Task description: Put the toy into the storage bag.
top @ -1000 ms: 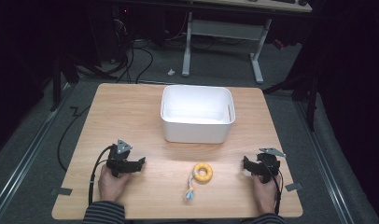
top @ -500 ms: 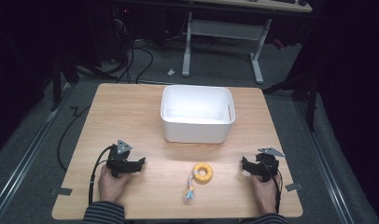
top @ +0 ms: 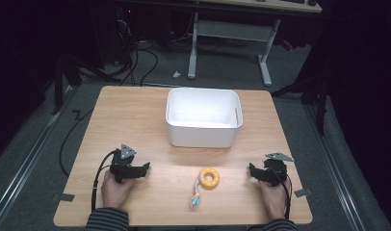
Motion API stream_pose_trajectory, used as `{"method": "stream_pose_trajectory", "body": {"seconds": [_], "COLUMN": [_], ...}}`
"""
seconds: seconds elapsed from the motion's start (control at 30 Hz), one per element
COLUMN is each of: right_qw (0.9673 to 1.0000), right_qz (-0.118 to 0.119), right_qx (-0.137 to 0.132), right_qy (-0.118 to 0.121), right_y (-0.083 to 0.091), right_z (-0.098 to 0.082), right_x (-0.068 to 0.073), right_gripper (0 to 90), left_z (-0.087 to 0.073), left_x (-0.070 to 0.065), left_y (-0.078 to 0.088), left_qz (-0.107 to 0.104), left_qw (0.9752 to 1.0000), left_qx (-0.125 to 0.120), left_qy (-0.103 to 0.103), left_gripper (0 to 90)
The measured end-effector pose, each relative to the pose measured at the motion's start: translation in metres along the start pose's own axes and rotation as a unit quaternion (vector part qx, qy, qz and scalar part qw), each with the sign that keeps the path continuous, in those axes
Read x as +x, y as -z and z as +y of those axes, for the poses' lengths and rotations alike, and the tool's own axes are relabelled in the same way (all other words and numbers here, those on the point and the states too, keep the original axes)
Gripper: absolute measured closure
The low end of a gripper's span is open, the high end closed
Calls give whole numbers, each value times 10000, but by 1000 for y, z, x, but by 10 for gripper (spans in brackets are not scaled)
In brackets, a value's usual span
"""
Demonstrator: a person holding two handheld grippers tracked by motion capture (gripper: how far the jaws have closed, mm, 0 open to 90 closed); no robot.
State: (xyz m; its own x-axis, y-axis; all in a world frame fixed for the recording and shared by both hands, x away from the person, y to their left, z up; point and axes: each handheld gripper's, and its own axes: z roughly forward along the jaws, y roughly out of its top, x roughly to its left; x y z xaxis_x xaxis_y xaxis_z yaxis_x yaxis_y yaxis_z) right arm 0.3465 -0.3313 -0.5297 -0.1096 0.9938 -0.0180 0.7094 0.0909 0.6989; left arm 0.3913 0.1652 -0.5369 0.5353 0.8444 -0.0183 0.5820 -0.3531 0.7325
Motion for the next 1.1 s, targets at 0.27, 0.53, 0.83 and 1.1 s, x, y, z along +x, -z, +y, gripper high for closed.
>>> {"method": "stream_pose_trajectory", "body": {"seconds": [0.27,0.53,0.83,1.1], "right_qw": [9999,9996,9983,9966], "right_qz": [89,189,443,656], "right_qx": [56,39,24,-52], "right_qy": [105,214,380,487], "right_y": [6,13,24,32], "right_z": [-1,0,12,20], "right_x": [3,6,14,25], "right_gripper": [296,325,408,425], "left_z": [0,0,0,0], "left_x": [0,0,0,0], "left_y": [0,0,0,0], "left_qz": [-2,-2,-1,1], "left_qw": [10000,10000,10000,10000], "left_qx": [0,0,1,1], "left_qy": [-1,-1,0,-1], "left_gripper": [176,176,177,177]}}
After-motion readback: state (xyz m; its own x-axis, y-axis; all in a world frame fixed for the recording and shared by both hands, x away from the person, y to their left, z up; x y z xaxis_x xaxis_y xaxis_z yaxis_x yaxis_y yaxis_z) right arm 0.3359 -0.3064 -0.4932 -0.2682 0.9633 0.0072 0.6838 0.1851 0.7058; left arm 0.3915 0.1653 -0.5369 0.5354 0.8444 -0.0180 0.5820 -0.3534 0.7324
